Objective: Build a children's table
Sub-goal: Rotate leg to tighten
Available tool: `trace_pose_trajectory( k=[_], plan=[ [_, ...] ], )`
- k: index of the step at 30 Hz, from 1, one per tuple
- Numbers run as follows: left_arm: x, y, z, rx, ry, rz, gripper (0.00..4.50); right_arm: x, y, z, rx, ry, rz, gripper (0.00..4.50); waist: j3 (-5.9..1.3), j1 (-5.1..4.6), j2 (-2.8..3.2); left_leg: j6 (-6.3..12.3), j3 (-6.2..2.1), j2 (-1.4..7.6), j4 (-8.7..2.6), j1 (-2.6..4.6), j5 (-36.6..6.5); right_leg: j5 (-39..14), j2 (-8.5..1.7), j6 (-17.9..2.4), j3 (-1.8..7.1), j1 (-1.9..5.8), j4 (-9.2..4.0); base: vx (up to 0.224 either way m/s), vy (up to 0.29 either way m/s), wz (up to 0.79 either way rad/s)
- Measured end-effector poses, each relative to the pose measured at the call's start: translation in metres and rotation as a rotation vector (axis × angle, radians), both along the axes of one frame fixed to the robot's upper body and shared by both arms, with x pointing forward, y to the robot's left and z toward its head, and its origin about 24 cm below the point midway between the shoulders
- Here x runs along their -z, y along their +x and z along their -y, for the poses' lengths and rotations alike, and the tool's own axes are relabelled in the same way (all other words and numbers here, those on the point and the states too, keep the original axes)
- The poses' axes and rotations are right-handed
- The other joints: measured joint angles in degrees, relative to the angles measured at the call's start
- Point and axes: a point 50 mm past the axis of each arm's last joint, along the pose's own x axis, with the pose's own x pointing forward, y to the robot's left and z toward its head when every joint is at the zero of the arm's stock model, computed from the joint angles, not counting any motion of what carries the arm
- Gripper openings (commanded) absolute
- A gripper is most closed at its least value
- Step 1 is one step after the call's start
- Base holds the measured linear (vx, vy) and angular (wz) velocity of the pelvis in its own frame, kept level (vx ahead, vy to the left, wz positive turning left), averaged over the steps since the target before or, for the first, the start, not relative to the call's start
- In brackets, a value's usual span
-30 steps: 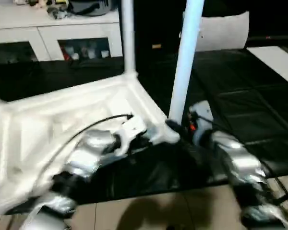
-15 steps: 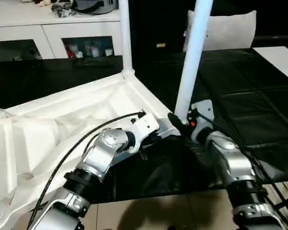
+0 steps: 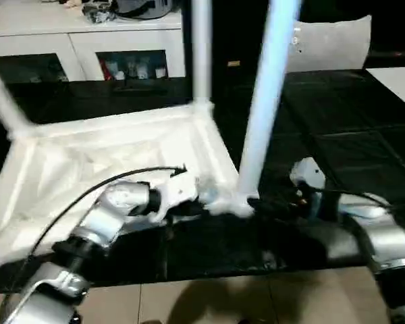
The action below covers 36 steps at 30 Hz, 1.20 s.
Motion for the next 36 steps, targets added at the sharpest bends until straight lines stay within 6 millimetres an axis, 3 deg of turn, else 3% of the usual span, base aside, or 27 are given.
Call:
trace_pose_trajectory(
  k=[8,17,27,34,36],
  plan=[
    [-0.001,-0.010,-0.001,0.184,0.024,-0.015,0.00,0.003,-0.011,-0.008,-0.235,-0.008,-0.115,2.91,0.00,0.88,0.00,-0.03,0.02,0.00,0.04,0.03,0.0,0.0,-0.01,0.0,0.04,0.01,0.07,0.000,0.000,0.00],
    [-0.001,-0.014,0.000,0.243,0.028,-0.011,0.00,0.001,-0.015,-0.011,-0.334,-0.001,-0.175,2.10,0.00,1.42,-0.04,-0.01,0.03,0.00,0.05,0.02,0.0,0.0,-0.01,0.0,0.05,0.01,0.07,0.000,0.000,0.00],
    [0.000,-0.016,-0.001,0.253,0.016,-0.034,0.00,0.002,-0.022,-0.011,-0.344,0.008,-0.180,1.98,-0.01,1.53,-0.05,-0.02,0.03,0.00,0.05,0.03,0.0,0.0,-0.01,0.0,0.05,0.02,0.07,0.000,0.000,0.00],
    [0.002,-0.015,-0.003,0.135,-0.004,-0.066,0.00,0.008,-0.018,-0.020,-0.224,0.060,-0.178,1.98,-0.03,0.85,-0.06,-0.01,0.02,0.00,0.17,0.15,0.0,0.0,0.01,0.0,0.04,0.08,0.11,0.000,0.000,0.00],
    [0.004,-0.010,-0.003,0.024,0.000,-0.064,0.00,0.014,-0.009,-0.029,-0.081,0.088,-0.156,1.98,-0.07,-0.37,-0.13,-0.01,0.03,-0.02,0.29,0.19,0.0,0.0,0.02,0.0,0.03,0.13,0.09,0.000,0.000,0.00]
  ],
)
